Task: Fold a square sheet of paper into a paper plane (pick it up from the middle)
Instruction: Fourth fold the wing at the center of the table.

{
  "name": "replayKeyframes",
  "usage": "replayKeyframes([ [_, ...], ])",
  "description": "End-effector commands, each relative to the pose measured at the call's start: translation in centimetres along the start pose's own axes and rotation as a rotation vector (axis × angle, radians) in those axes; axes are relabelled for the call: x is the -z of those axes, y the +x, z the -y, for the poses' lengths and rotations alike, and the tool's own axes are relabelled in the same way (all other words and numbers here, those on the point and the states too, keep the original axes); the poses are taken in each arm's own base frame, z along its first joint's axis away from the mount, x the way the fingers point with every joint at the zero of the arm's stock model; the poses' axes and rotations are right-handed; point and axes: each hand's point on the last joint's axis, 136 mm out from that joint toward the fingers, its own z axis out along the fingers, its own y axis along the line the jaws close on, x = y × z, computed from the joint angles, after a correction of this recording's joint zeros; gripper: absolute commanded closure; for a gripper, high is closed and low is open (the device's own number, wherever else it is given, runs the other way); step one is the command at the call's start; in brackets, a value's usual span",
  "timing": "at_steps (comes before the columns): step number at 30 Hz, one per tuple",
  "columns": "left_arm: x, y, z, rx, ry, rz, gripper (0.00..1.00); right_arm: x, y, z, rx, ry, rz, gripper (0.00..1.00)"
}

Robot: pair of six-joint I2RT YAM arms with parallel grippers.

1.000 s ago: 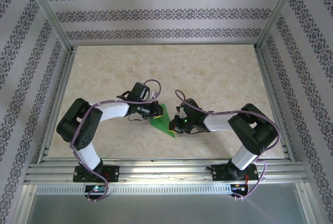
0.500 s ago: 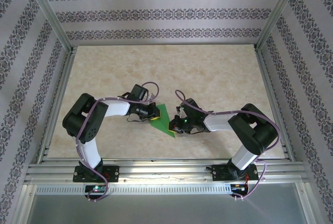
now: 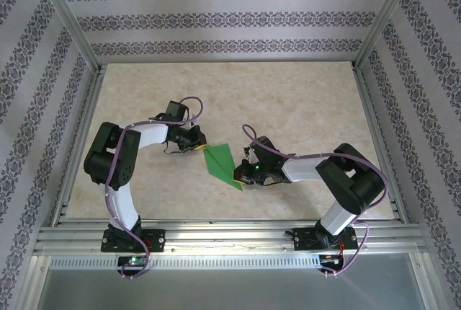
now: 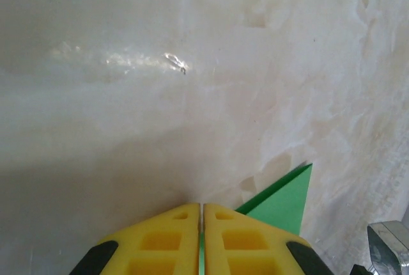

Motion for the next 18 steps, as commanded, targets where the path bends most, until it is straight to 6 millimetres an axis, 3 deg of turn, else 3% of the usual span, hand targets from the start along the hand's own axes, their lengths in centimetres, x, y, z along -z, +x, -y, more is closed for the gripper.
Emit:
replayKeyframes([
  [1, 1.9, 1.0, 1.9, -0.052, 0.005, 0.008, 0.91, -0.1, 3.2, 5.9, -0.098, 0.204, -0.082, 1.00],
  [6, 1.8, 3.9, 5.3, -0.122, 0.064, -0.005, 0.90, 0.1, 3.0, 5.5, -0.092, 0.197, -0.073, 1.00],
  [11, -0.8, 7.3, 7.5, -0.155, 0.121, -0.072, 0.90, 0.1, 2.8, 5.2, -0.093, 0.189, -0.066, 1.00],
  [15, -2.9, 9.1, 7.0, -0.141, 0.121, -0.123, 0.91, 0.2, 2.7, 4.8, -0.089, 0.179, -0.065, 1.00],
  [18, -4.0, 9.7, 5.2, -0.110, 0.085, -0.141, 0.91, 0.3, 2.4, 4.1, -0.079, 0.162, -0.057, 1.00],
])
